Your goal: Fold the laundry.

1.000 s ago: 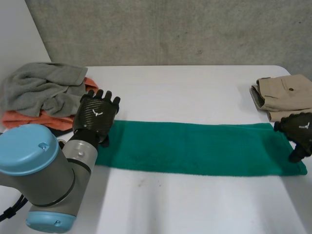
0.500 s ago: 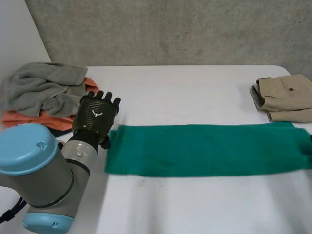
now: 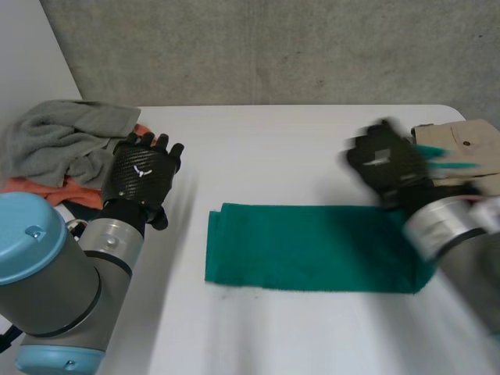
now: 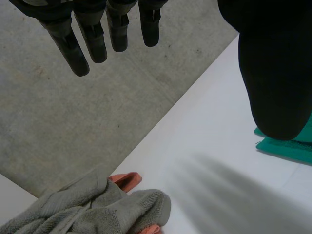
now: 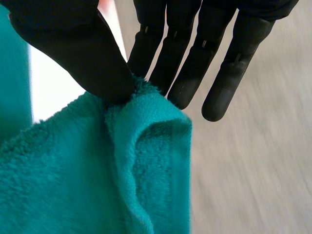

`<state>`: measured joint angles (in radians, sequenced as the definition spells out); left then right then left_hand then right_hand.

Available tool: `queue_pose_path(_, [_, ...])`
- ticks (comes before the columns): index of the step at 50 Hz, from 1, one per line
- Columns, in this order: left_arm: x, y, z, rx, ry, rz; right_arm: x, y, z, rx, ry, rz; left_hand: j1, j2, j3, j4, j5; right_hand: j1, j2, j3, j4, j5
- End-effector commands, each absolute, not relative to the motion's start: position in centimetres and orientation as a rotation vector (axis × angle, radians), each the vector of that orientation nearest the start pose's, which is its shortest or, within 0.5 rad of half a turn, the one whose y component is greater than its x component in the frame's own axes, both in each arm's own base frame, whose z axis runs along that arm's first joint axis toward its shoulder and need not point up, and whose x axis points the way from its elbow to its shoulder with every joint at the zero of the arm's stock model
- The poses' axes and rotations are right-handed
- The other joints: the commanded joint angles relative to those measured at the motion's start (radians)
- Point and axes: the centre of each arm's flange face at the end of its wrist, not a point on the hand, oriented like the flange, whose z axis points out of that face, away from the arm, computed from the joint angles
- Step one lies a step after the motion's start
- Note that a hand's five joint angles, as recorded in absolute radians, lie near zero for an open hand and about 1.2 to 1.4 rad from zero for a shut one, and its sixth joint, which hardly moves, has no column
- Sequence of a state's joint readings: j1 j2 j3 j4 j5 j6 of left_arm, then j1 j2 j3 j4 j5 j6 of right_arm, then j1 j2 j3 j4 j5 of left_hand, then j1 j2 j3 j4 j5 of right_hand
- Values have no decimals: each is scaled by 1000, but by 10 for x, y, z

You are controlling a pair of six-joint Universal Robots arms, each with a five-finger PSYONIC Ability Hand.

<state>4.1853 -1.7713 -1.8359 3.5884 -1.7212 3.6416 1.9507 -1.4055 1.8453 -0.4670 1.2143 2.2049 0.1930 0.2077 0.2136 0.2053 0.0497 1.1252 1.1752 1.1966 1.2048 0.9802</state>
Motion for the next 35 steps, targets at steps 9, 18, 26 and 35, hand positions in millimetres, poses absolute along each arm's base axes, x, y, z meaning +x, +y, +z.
queue_pose_path(9, [-267,-228,209,920,1968,-2142,395,-135,114,-1935,1164,-1906,-18,-33,-39,-31,-50,170,120,99,91,141])
queue_pose_path(18, [-277,-235,223,908,1918,-2215,363,-156,166,-1656,1369,-1975,-18,-33,-39,-31,-50,-951,-1001,-1022,-1030,-980])
queue_pose_path(26, [-309,-224,220,977,1956,-2298,308,-195,185,-1228,1794,-1800,-18,-33,-39,-31,-50,-951,-1001,-1022,-1030,-980])
queue_pose_path(35, [-338,-217,164,1137,2066,-2168,244,-232,164,-1103,2168,-1670,-3,-18,-24,-15,-34,-951,-1001,-1022,-1030,-980])
